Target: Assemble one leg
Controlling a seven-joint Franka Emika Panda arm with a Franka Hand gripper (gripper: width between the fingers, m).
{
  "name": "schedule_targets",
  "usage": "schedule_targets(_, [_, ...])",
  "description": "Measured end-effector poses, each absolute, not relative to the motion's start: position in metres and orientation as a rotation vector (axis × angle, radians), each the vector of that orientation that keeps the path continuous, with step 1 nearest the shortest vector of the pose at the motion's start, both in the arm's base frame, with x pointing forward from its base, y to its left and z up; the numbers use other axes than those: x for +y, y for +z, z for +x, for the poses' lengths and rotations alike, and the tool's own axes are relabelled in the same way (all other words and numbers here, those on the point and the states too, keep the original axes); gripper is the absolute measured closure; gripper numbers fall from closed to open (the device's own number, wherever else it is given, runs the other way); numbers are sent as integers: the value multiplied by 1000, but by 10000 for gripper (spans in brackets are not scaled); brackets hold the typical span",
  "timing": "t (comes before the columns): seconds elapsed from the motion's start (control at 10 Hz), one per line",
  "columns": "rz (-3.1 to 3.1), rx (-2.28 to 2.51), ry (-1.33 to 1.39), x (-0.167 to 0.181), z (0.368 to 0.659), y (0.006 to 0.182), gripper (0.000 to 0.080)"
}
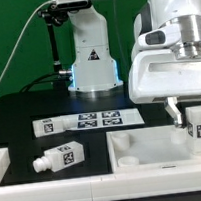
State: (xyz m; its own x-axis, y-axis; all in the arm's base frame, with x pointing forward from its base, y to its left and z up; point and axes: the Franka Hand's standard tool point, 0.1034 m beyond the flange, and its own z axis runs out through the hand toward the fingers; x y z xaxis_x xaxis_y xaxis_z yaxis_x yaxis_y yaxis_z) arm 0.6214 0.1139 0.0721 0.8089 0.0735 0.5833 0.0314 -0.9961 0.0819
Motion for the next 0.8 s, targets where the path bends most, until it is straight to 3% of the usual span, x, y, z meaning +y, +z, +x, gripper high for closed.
schedule_targets(0.1, [2923, 85, 947, 114, 621, 72, 243])
schedule_targets(0.2, [2935, 87, 906, 113, 621, 71, 175])
schedule_targets(0.4, [2999, 56, 821, 114, 625, 98, 155])
schedule_targets(0.5, [3059, 30, 667, 114, 622, 103, 155])
schedule_targets(0.6, [3119, 2, 493, 111, 625, 118, 151])
schedule_targets(0.8, [3175, -26, 210, 103, 627, 121, 151])
